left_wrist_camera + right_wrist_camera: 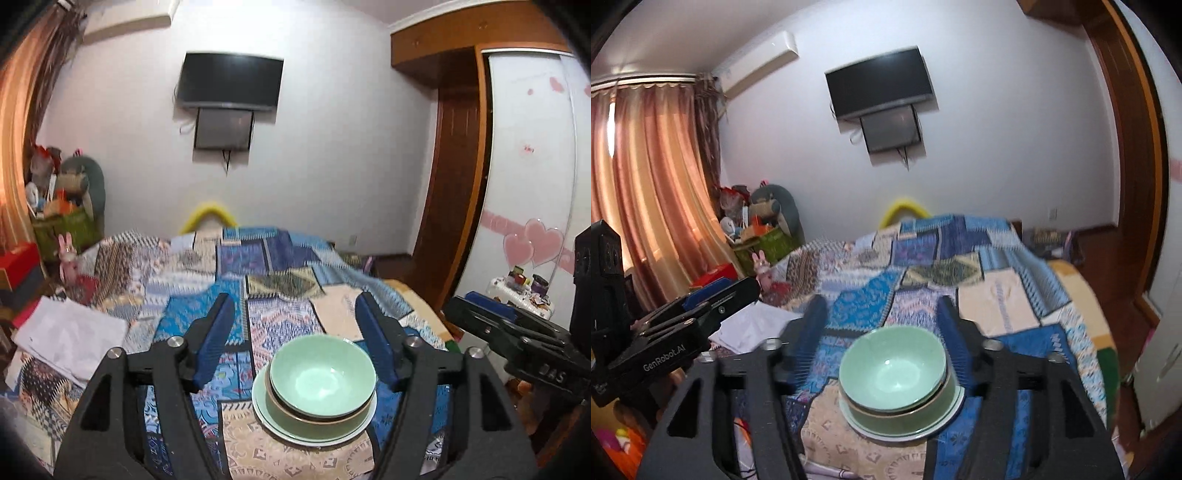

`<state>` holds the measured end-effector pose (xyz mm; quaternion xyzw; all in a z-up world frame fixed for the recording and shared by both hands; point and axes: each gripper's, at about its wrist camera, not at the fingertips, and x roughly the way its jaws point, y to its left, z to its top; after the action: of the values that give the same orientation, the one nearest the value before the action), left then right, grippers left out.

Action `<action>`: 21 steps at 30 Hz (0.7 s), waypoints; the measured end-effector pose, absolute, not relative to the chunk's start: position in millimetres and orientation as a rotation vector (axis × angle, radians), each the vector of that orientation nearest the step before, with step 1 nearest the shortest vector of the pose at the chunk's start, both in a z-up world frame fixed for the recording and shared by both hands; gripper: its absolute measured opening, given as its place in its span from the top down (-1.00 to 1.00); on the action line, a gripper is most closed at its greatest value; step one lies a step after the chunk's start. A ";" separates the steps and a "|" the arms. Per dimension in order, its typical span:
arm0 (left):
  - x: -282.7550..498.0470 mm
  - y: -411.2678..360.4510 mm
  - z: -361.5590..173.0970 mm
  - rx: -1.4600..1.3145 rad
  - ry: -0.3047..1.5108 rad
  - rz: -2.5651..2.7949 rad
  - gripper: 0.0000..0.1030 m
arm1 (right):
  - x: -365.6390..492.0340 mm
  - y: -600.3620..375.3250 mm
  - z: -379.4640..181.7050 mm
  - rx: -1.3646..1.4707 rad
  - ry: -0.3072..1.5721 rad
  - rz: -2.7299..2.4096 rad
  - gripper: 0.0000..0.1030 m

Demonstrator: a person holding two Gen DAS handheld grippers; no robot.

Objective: Organize plates and bowls

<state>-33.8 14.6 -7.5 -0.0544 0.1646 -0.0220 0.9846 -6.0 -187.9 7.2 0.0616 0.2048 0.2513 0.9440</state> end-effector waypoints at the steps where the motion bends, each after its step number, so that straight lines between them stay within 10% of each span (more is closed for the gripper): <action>1: -37.1 14.4 -5.5 -0.110 0.322 -0.046 -0.40 | -10.3 -187.7 9.8 0.114 0.399 0.512 -0.37; 10: -66.7 12.9 3.6 -0.092 0.204 -0.032 -0.96 | -19.7 -187.5 16.9 0.136 0.341 0.532 -0.97; 21: -74.7 14.2 1.2 -0.088 0.174 -0.019 -0.99 | -24.5 -183.8 15.6 0.117 0.320 0.503 -0.99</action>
<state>-74.7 14.2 1.2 -0.0442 0.0867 -0.0095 0.9952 -24.5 -183.8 15.6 0.0577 0.1576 0.2475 0.9542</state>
